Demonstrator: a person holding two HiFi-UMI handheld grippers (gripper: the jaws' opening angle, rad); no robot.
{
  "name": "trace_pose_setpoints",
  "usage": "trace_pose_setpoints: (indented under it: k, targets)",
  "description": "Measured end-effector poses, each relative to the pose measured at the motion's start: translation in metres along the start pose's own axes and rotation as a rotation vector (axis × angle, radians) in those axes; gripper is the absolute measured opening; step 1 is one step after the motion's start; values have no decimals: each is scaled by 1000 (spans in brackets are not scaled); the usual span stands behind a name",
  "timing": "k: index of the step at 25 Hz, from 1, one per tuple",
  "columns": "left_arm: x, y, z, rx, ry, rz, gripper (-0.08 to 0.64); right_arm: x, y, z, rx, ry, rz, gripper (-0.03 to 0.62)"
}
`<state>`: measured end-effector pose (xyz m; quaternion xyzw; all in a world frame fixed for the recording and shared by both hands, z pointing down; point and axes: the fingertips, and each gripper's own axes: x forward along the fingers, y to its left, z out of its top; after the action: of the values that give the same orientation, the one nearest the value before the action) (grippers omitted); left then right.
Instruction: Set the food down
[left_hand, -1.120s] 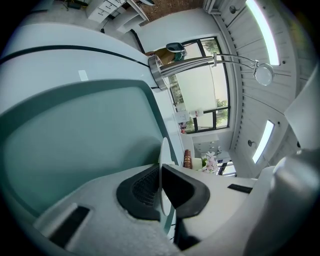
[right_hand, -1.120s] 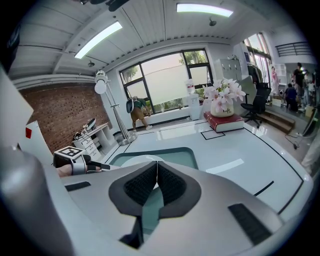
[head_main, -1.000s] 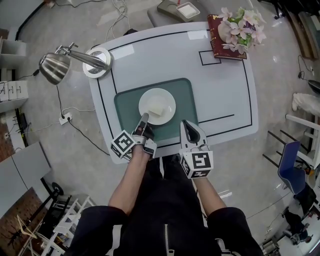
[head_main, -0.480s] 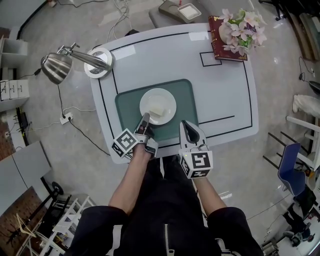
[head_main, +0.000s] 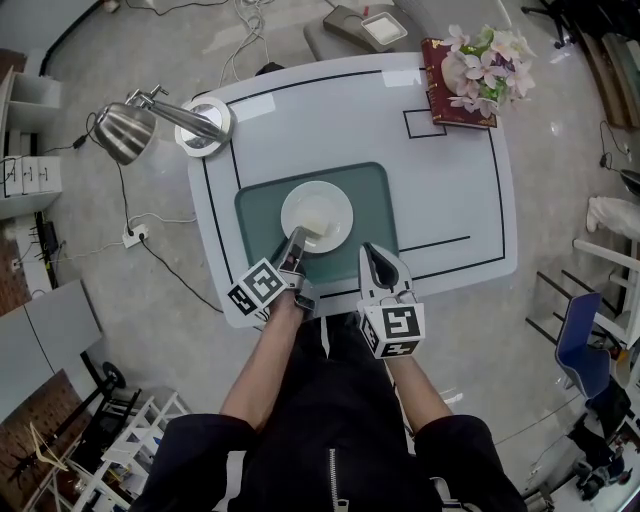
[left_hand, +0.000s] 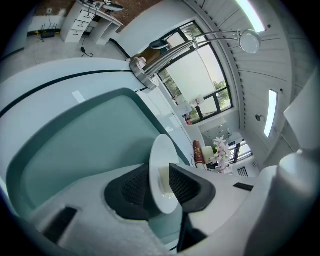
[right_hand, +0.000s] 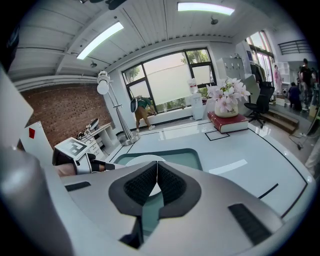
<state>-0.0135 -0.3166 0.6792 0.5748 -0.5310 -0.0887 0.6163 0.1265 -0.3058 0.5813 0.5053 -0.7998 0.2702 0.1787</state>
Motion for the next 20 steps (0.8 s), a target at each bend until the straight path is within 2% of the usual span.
trace_pose_setpoints:
  k: [5,8,15,20]
  targets:
    - [0,0,-1,72,31,38,144,1,2,3,-2,-4,6,9]
    - [-1,0,-3,108,55,44,196,3,2,3,-1,-3,10,9]
    - [-2,4,-4,187,82,95,204,8,4,7,-4,-5,27,9]
    - [-9,4,3,234,55,128,207,12,4,8,-5,-5,42,9]
